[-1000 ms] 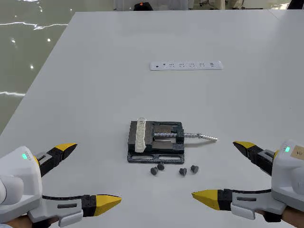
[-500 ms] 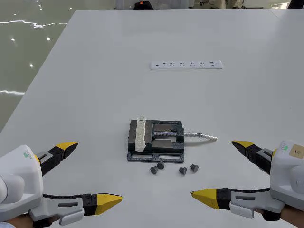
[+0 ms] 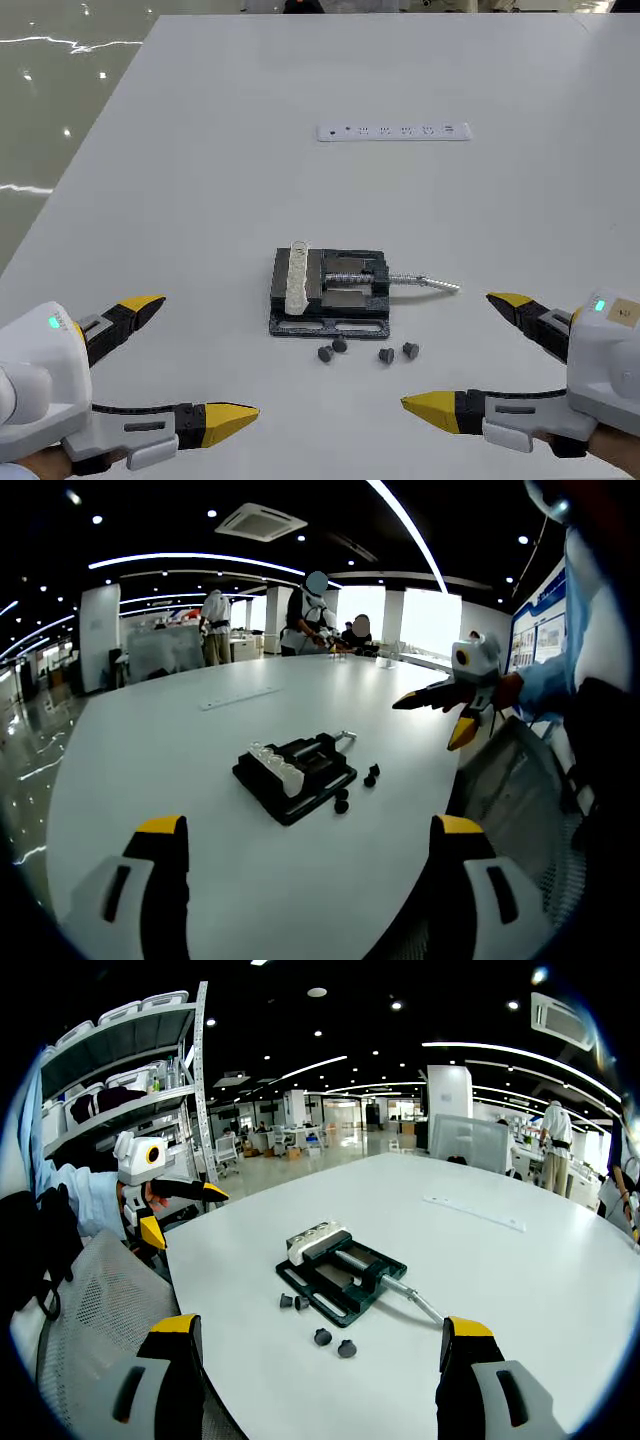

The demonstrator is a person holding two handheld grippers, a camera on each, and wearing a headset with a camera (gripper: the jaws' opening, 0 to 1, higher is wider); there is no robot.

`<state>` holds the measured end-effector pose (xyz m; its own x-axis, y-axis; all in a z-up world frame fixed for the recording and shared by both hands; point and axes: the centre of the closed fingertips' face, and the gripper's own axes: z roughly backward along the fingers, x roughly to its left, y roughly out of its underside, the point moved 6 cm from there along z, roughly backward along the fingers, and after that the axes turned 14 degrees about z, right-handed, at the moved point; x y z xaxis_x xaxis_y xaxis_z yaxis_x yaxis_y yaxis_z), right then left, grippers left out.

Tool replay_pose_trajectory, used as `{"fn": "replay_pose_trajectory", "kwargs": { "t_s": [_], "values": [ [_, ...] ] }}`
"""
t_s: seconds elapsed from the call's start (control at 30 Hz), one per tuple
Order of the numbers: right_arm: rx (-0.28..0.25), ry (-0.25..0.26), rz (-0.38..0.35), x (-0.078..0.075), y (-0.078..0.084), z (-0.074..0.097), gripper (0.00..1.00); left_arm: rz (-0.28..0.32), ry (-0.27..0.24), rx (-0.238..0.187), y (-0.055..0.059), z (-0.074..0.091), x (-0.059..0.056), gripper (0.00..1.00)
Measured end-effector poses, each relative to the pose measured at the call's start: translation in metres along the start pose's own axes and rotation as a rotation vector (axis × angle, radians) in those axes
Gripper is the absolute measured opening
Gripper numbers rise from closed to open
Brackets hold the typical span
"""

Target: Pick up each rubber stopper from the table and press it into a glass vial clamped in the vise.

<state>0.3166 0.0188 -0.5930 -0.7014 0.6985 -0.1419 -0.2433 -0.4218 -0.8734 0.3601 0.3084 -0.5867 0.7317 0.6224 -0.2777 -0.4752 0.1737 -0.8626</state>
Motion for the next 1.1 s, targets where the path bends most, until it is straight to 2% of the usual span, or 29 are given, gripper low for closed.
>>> {"fn": "replay_pose_trajectory", "kwargs": {
  "t_s": [0.83,1.1],
  "values": [
    [0.032,-0.026,-0.005,0.0,0.007,-0.006,0.97,0.025,-0.001,-0.009,0.002,0.0,0.001,0.99],
    [0.077,-0.054,0.03,0.002,0.011,-0.012,0.85,0.025,0.004,-0.008,0.003,-0.002,0.0,0.99]
  ]
}}
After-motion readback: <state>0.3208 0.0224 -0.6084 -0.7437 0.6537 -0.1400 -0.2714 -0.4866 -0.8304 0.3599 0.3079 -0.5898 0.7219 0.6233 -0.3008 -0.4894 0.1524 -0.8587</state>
